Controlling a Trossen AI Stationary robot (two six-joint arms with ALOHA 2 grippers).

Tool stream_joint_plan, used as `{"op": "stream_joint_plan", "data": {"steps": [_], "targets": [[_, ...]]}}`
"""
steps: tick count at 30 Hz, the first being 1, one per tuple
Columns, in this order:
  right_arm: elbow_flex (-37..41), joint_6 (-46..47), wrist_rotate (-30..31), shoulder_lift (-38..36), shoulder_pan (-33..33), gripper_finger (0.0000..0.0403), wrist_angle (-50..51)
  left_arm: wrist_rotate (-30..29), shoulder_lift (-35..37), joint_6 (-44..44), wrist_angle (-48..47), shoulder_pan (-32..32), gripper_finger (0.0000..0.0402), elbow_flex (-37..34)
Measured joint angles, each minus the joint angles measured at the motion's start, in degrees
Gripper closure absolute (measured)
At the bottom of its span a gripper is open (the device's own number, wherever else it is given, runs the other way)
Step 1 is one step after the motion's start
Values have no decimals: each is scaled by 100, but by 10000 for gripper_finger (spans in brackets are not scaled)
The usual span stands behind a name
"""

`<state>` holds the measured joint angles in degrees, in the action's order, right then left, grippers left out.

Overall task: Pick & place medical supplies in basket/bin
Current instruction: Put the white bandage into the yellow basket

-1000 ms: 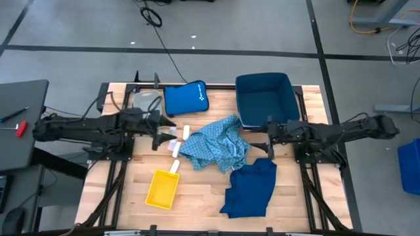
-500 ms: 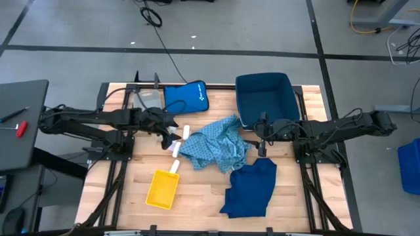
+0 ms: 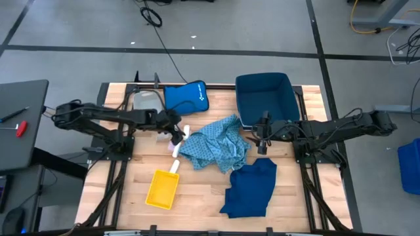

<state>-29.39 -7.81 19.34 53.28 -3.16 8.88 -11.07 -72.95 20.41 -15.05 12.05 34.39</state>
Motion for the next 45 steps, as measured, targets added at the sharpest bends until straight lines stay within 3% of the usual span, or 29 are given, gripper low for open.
{"op": "stream_joint_plan", "data": {"steps": [9, 23, 37, 45], "targets": [[0, 0, 12, -2, 0, 119, 0, 703, -609, 633, 685, 344, 88, 2], [0, -59, 5, -2, 0, 119, 253, 317, -1080, 723, 192, 370, 88, 852], [0, -105, -1, -2, 0, 119, 363, 301, -1757, 838, 380, 67, 88, 1405], [0, -103, -8, -2, 0, 119, 415, 166, -1713, 882, -485, 66, 88, 1410]]}}
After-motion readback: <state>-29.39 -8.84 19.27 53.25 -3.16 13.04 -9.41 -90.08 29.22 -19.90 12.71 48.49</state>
